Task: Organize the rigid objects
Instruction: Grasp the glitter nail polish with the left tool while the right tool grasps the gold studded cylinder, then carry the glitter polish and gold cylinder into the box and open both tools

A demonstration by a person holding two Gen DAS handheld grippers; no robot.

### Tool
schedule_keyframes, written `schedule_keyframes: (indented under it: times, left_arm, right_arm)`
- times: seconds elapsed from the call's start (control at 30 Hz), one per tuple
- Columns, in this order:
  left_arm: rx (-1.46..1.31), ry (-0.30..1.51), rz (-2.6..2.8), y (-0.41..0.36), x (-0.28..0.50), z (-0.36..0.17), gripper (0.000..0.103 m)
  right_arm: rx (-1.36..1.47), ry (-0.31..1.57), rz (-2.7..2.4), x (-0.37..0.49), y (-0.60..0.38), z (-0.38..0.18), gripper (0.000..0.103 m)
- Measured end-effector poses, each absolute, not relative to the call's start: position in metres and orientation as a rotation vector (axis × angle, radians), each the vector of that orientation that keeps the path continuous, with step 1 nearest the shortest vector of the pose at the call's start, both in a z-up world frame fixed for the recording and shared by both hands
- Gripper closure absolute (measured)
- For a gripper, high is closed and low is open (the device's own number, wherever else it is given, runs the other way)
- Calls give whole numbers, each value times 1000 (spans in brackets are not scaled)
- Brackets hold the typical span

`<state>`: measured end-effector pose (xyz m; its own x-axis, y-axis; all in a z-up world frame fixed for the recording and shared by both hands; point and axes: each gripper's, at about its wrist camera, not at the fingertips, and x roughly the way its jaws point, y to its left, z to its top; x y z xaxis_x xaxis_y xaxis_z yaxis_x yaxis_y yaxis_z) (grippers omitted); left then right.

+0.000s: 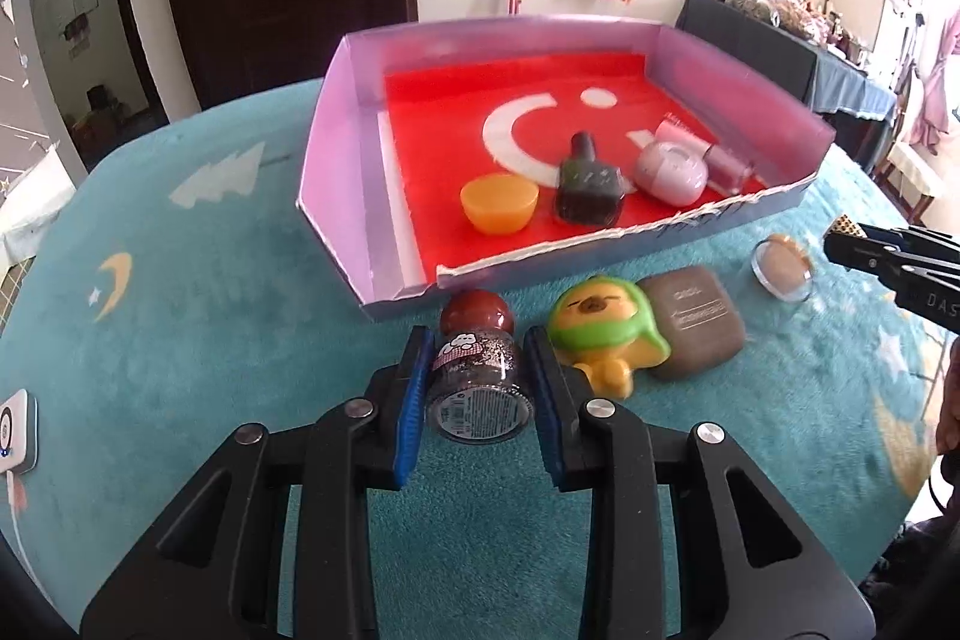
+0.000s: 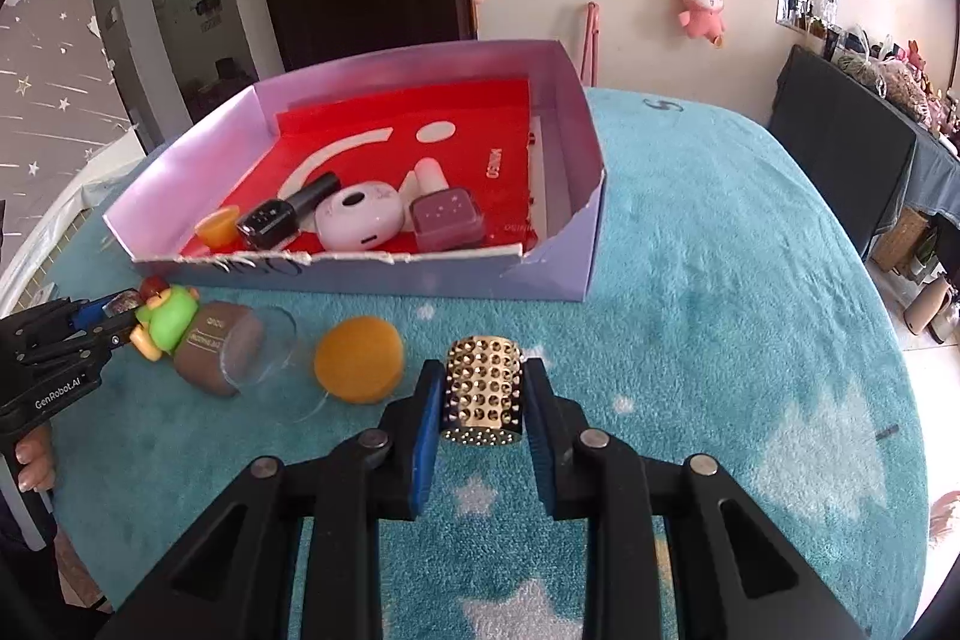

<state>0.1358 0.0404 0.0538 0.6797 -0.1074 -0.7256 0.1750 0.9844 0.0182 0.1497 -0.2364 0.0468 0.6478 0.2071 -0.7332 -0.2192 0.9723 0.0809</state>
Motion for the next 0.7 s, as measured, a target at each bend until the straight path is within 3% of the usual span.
schedule_keyframes:
  times: [0.43, 0.7]
  left_arm:
    - [85, 748, -209, 33, 135, 84, 74]
    - [104, 752, -281, 13, 199, 112, 74]
  right_arm:
    - [2, 795, 287, 145, -235, 64, 75]
    - [-1, 756, 445, 191, -204, 105, 75]
